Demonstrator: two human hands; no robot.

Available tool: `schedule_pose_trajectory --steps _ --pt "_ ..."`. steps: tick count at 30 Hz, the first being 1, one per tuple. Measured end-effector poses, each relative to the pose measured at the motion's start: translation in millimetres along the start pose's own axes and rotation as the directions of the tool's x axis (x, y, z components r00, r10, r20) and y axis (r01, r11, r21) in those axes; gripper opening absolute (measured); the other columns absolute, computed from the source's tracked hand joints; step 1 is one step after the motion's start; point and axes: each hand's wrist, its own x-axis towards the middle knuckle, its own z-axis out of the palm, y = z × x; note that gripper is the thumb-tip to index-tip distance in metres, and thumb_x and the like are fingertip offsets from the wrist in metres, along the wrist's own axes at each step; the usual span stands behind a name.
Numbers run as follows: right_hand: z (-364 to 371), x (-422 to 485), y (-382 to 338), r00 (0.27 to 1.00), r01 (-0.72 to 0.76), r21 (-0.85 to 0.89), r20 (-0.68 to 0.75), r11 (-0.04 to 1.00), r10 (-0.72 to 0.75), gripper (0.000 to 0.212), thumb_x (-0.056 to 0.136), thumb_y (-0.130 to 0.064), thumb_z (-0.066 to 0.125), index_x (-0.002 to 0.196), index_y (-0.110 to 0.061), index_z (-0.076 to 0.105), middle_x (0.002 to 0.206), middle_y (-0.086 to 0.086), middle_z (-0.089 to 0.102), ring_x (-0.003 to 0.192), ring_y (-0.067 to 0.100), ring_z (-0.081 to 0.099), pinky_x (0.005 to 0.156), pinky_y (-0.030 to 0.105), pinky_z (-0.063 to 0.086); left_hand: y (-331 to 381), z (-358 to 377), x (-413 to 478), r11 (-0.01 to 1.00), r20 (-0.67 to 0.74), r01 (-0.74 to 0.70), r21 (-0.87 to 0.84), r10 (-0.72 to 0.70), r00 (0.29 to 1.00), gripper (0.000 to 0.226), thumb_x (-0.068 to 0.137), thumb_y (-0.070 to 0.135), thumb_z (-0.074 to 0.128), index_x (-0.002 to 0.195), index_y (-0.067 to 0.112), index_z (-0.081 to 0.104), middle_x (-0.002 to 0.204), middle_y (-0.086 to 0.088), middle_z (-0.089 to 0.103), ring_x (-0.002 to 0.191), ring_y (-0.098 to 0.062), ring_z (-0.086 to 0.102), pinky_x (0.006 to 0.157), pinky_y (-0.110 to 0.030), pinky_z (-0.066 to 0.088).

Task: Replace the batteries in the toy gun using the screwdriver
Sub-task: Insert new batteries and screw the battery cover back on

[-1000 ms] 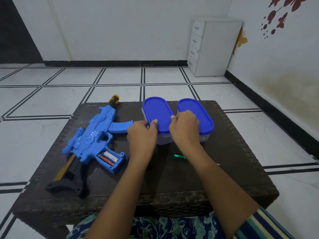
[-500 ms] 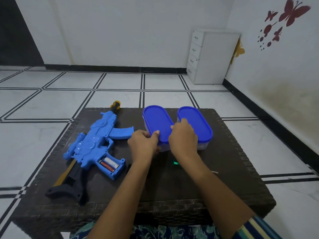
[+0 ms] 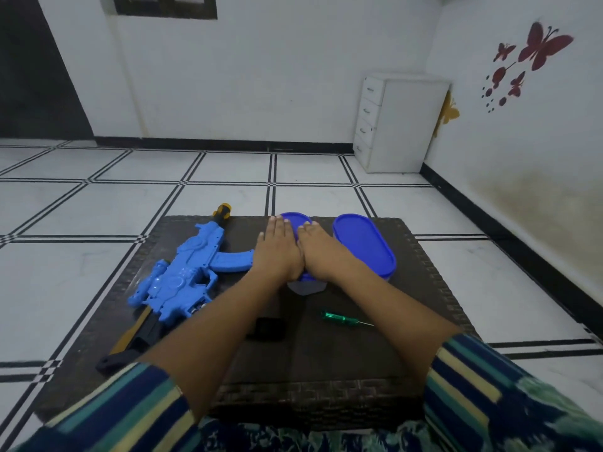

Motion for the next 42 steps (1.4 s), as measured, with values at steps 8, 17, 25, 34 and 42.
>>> schedule_pose_trajectory --steps 8,17,25,34,42 --pt "-27 3 0 0.998 -0.013 -0.007 0.058 1.000 0.013 0.028 0.086 -0.015 0.061 0.113 -0.011 0.060 0.112 0.010 0.064 0.095 0.023 0.058 0.078 0.033 0.047 -1 -15 11 0.999 -0.046 -0.049 -0.016 0.048 0.998 0.060 0.096 0.035 0.037 0.145 0.001 0.028 0.155 -0.018 0.025 0.143 -0.029 0.023 0.116 -0.040 0.023" --pt "-40 -4 7 0.996 -0.035 0.061 0.084 0.998 0.030 0.027 0.081 -0.009 0.062 0.108 -0.009 0.060 0.095 0.009 0.060 0.081 0.020 0.054 0.070 0.030 0.047 5 -21 23 1.000 -0.253 0.004 0.012 -0.001 0.967 0.033 0.095 0.034 0.040 0.108 0.007 0.055 0.114 -0.011 0.055 0.104 -0.023 0.052 0.079 -0.032 0.044" --pt "-22 -6 8 0.999 -0.006 0.129 0.044 0.992 0.000 0.036 0.084 -0.006 0.062 0.119 -0.008 0.052 0.124 0.015 0.052 0.101 0.028 0.059 0.085 0.038 0.053 1 -11 35 0.918 -0.211 0.000 -0.397 -0.091 0.973 0.020 0.096 0.019 0.040 0.111 0.008 0.048 0.111 -0.014 0.057 0.085 -0.021 0.048 0.070 -0.032 0.036" --pt "-19 -2 7 0.998 -0.018 0.132 0.065 0.991 0.009 0.053 0.089 -0.008 0.055 0.139 -0.004 0.040 0.150 0.018 0.034 0.131 0.030 0.044 0.098 0.038 0.046 -3 -6 35 0.897 -0.225 0.020 -0.442 -0.132 0.965 0.029 0.096 0.019 0.035 0.122 0.015 0.048 0.112 -0.010 0.061 0.089 -0.023 0.054 0.072 -0.035 0.041" --pt "17 -45 -22 0.988 -0.055 0.456 -0.104 0.888 0.115 0.067 0.094 -0.036 0.051 0.152 -0.011 0.027 0.163 0.008 0.014 0.151 0.022 0.005 0.123 0.040 -0.002 -6 2 35 0.835 -0.279 -0.070 -0.545 -0.102 0.955 0.040 0.091 0.001 0.036 0.126 0.012 0.053 0.145 -0.013 0.042 0.135 -0.032 0.038 0.105 -0.046 0.038"
